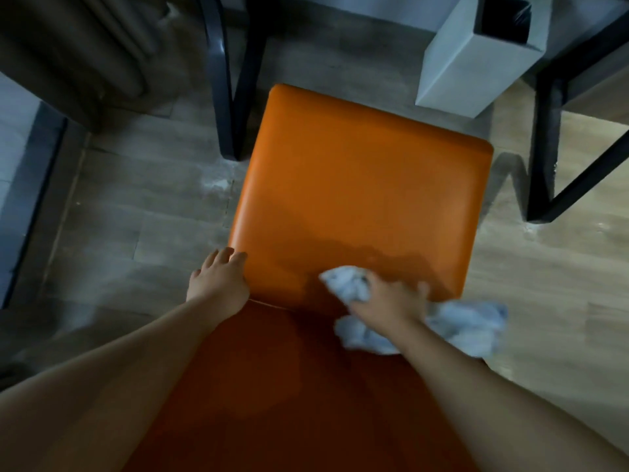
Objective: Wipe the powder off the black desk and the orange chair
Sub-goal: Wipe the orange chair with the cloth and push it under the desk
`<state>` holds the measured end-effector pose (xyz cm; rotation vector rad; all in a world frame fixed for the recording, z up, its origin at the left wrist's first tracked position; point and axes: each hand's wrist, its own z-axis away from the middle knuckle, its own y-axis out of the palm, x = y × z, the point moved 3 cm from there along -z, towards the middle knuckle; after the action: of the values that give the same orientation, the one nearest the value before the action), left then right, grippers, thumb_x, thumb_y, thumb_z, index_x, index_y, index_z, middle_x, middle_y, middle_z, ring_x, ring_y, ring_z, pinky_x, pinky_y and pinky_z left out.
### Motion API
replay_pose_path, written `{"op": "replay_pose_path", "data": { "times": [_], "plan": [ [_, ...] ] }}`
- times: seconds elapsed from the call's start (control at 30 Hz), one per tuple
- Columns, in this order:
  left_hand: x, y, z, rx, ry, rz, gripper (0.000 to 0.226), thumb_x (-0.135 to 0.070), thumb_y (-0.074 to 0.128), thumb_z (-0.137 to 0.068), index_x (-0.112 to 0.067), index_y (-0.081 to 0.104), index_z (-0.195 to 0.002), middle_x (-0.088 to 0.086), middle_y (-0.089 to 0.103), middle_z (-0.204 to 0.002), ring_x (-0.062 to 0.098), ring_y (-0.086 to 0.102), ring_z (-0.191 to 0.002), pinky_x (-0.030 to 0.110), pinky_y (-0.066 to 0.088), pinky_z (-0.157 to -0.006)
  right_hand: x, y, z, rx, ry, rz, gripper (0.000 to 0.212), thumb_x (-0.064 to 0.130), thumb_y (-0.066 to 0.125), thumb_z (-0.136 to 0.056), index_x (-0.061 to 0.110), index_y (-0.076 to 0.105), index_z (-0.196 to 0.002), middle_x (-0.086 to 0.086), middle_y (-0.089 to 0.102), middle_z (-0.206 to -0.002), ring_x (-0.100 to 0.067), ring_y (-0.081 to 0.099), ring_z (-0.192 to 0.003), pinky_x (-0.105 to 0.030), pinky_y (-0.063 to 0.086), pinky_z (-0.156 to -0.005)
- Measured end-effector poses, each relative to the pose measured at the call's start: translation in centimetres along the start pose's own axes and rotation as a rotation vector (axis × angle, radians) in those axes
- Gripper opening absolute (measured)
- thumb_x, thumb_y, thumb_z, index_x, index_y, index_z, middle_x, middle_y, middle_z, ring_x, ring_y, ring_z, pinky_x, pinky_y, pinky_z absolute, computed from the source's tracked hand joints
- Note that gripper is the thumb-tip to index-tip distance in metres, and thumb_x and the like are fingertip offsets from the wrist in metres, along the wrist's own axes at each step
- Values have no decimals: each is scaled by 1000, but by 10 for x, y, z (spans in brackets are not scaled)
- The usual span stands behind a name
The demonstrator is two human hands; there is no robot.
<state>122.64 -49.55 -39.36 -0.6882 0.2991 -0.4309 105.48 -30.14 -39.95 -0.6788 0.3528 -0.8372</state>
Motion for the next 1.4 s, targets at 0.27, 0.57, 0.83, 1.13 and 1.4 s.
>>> {"op": "replay_pose_path", "data": {
  "times": [0.27,0.57,0.83,1.13,1.4],
  "plan": [
    [26,-17,-8,8,-151,446,52,-4,40,-89,-16,40,-140,17,47,-136,33,50,-118,33,43,-92,165,38,22,246,-371,-305,59,27,57,-89,24,33,-143,-5,31,-149,-29,29,-138,-38,29,-108],
    [54,-7,-19,26,-282,816,46,-1,32,-93,-17,47,-133,1,54,-103,22,55,-65,25,41,-54,128,12,4,267,-20,-283,39,43,46,-94,14,48,-121,-16,65,-113,-29,62,-106,-38,40,-85],
    [64,7,-26,56,-415,1019,38,1,37,-92,-11,57,-122,19,63,-107,35,61,-93,33,52,-73,187,31,-5,81,-124,-472,20,19,43,-95,10,54,-110,-16,54,-121,-33,51,-114,-33,34,-88],
    [73,8,-19,121,-511,1199,40,0,31,-97,-10,49,-131,11,53,-84,18,45,-59,20,39,-41,213,16,8,156,-155,-577,22,21,45,-88,11,65,-87,-10,67,-102,-30,58,-101,-29,37,-72],
    [75,8,-15,104,-454,978,42,-8,31,-96,-18,48,-133,4,61,-99,15,54,-67,25,44,-58,158,36,10,378,-77,-491,30,18,46,-93,26,36,-65,1,51,-96,-15,48,-89,-24,37,-62]
  ]
}}
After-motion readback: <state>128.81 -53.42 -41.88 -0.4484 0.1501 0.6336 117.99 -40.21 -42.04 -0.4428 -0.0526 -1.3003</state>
